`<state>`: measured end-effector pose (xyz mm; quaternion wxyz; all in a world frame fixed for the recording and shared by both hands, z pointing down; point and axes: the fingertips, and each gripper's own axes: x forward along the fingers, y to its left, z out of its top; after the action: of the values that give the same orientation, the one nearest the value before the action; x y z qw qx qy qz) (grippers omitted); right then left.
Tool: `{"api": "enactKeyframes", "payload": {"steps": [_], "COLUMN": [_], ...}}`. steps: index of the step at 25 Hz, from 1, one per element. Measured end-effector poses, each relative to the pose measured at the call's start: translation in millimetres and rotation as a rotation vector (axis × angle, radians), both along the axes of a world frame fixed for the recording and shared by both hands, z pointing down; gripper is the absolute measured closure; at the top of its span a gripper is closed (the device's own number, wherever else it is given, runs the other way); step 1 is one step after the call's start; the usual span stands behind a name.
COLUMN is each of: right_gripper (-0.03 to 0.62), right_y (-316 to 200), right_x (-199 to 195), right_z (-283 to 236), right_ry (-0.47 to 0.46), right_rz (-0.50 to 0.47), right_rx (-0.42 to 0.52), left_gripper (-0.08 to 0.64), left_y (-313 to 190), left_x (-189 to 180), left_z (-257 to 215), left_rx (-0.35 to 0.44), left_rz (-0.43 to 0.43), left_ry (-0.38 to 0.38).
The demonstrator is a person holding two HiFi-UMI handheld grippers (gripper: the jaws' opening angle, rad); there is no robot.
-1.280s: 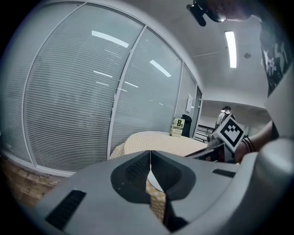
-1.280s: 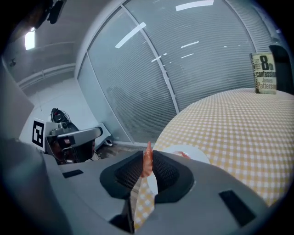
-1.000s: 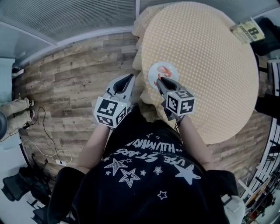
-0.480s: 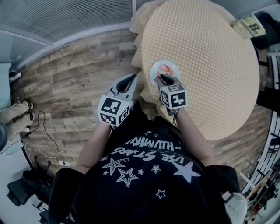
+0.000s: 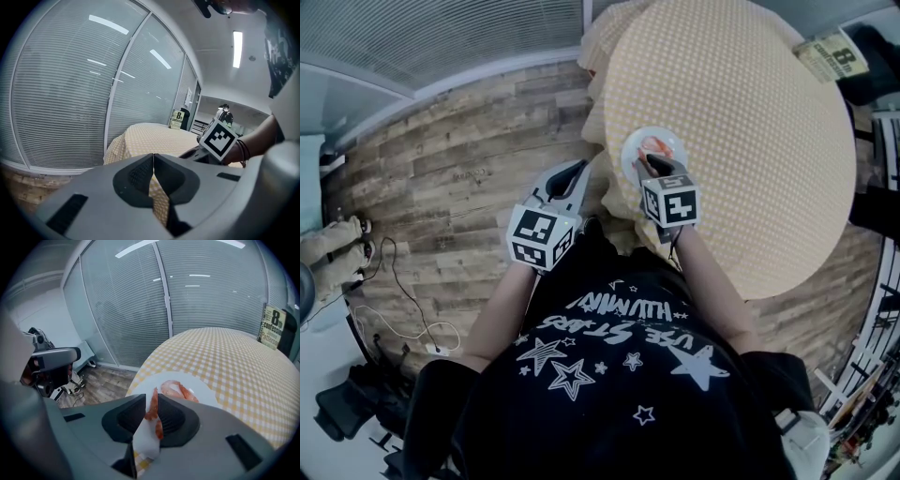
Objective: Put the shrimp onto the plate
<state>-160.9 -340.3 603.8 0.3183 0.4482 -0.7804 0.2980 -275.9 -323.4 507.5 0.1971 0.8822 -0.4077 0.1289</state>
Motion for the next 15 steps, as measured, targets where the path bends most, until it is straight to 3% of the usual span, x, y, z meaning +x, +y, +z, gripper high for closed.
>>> {"api": "enactKeyframes", "payload": {"steps": [7, 15], "right_gripper": [0.518, 0.519], "right_y": [4.0, 5.2], "right_x": [2.7, 14.3], "right_z": [-13.9, -49.1], "right_ry": [-0.027, -0.136], "right_rz": [0.039, 0.090], "right_rx": [0.039, 0.147], "left_gripper": [0.551, 0.551], "left_y": [6.5, 7.9], "left_x": [3.8, 18.7], "left_z": [-3.0, -11.3], "left_rx": [0.007, 0.038], "left_rz": [0.014, 0.035], "left_ry": [0.004, 0.000]}}
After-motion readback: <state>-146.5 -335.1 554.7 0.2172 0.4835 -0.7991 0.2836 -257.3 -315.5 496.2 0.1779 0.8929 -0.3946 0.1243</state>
